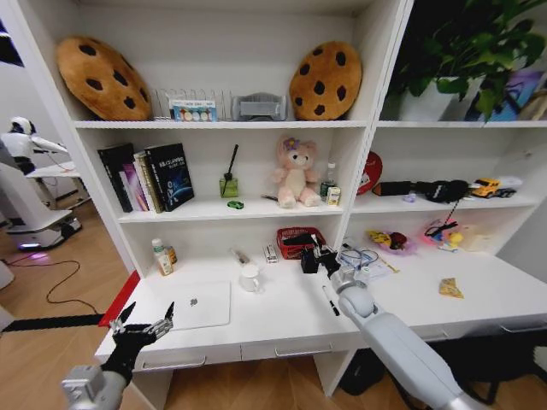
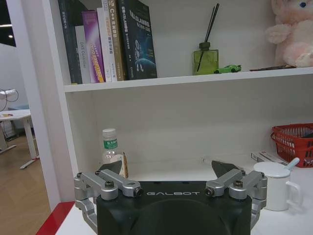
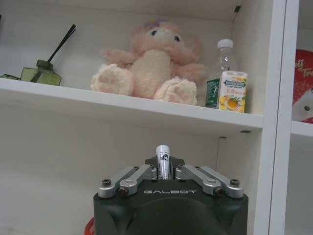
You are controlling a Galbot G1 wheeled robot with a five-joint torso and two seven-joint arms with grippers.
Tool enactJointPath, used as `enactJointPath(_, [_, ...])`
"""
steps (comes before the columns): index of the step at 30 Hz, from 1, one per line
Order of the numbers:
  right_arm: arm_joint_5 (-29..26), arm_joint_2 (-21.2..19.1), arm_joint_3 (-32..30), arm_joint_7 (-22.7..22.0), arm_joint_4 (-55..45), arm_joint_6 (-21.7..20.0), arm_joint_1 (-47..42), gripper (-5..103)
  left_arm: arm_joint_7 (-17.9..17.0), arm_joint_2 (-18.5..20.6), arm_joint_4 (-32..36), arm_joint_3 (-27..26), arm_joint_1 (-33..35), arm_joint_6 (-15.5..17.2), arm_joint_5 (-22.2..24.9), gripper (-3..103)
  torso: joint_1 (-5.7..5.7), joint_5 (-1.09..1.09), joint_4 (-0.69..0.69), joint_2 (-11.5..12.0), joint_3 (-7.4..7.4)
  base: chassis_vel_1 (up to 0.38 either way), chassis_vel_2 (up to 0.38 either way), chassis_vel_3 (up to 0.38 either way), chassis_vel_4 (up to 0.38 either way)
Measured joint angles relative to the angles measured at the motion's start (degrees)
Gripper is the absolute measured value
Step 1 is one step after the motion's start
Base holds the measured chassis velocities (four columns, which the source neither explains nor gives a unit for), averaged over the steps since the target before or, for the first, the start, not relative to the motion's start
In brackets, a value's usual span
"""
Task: Organize the objects on the table.
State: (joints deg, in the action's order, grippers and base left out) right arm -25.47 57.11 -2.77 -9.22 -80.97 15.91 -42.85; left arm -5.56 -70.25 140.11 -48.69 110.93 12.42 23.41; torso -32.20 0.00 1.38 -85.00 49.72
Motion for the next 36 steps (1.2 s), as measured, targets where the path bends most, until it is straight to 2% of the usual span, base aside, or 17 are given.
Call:
enactJointPath(1, [0.9,0.6,0.0,0.1,1.6,2.0,0.9,12,0.0,0.0,0.0,0.0,0.0,0.0,0.0,100,0.00,0.02,0.00,0.0,0.00,0.000,0.000,0.000,0.000])
enactJointPath(2, [0.9,0.6,0.0,0.1,1.6,2.0,0.9,12,0.0,0.0,0.0,0.0,0.0,0.0,0.0,100,0.00,0.02,0.00,0.0,0.00,0.000,0.000,0.000,0.000])
enactJointPath(3, [2.4,1.4,0.0,0.2,4.0,4.4,2.2,12,0.0,0.0,0.0,0.0,0.0,0.0,0.0,100,0.00,-0.01,0.00,0.0,0.00,0.000,0.000,0.000,0.000])
enactJointPath(4, [2.4,1.4,0.0,0.2,4.0,4.4,2.2,12,0.0,0.0,0.0,0.0,0.0,0.0,0.0,100,0.00,-0.01,0.00,0.0,0.00,0.000,0.000,0.000,0.000])
enactJointPath(6, [4.9,3.9,0.2,0.8,10.8,9.6,5.0,12,0.0,0.0,0.0,0.0,0.0,0.0,0.0,100,-0.01,0.02,-0.01,0.0,0.00,0.000,0.000,0.000,0.000])
enactJointPath(9, [5.1,4.7,0.3,1.0,13.4,11.0,6.0,12,0.0,0.0,0.0,0.0,0.0,0.0,0.0,100,0.00,-0.01,-0.01,0.0,0.00,0.000,0.000,0.000,0.000])
enactJointPath(11, [6.2,7.0,0.6,2.0,19.5,13.8,8.0,12,0.0,0.0,0.0,0.0,0.0,0.0,0.0,100,0.00,0.01,0.01,0.0,0.00,0.000,0.000,0.000,0.000])
enactJointPath(15, [6.9,9.8,0.5,2.8,24.8,16.2,10.0,12,0.0,0.0,0.0,0.0,0.0,0.0,0.0,100,0.00,0.00,-0.01,0.0,0.00,0.000,0.000,0.000,0.000])
enactJointPath(22, [7.6,12.6,0.9,3.8,30.9,18.8,12.5,12,0.0,0.0,0.0,0.0,0.0,0.0,0.0,100,0.00,0.00,0.00,0.0,0.00,0.000,0.000,0.000,0.000])
enactJointPath(32, [7.5,14.1,0.7,5.4,36.5,19.8,15.2,12,0.0,0.0,0.0,0.0,0.0,0.0,0.0,100,0.00,0.00,0.00,0.0,0.00,0.000,0.000,0.000,0.000])
enactJointPath(36, [6.6,14.1,0.4,7.3,37.3,19.8,15.4,12,0.0,0.0,0.0,0.0,0.0,0.0,0.0,100,0.00,0.00,0.00,0.0,0.00,0.000,0.000,0.000,0.000])
